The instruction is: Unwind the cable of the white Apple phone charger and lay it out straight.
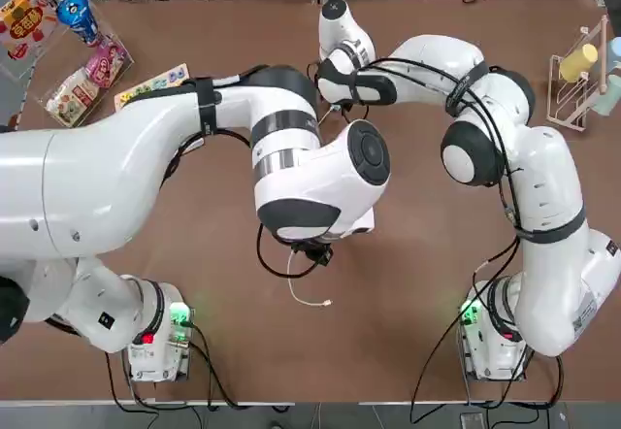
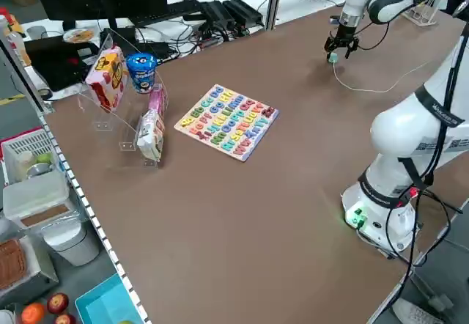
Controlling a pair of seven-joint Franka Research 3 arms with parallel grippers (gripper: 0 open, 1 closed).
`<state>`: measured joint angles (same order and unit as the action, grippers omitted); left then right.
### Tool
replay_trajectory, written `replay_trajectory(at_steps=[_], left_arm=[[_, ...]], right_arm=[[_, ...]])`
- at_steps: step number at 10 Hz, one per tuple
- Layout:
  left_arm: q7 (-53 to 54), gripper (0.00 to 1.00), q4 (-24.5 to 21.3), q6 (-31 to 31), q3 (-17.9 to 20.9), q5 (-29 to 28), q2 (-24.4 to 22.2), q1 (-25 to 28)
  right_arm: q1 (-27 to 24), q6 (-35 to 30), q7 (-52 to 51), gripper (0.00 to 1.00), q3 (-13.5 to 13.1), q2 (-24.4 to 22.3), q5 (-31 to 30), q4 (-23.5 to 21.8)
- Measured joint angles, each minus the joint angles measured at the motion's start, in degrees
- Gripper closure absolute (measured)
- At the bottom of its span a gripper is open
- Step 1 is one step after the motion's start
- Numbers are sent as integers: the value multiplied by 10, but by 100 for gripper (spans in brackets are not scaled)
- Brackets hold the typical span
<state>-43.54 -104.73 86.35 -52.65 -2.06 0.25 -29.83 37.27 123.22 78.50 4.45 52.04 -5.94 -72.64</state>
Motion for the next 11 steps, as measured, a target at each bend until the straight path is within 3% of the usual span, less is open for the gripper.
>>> replay_trajectory(at_steps=[7, 9, 11], left_arm=[[1, 96, 3, 1, 2, 0, 0, 7], [1, 96, 2, 1, 2, 0, 0, 7], [1, 96, 2, 1, 2, 0, 0, 7]], right_arm=[[-4, 14, 0, 1, -4, 14, -30, -2], [-4, 16, 0, 13, -4, 19, -32, -2], [-4, 20, 0, 47, -4, 19, -32, -1]])
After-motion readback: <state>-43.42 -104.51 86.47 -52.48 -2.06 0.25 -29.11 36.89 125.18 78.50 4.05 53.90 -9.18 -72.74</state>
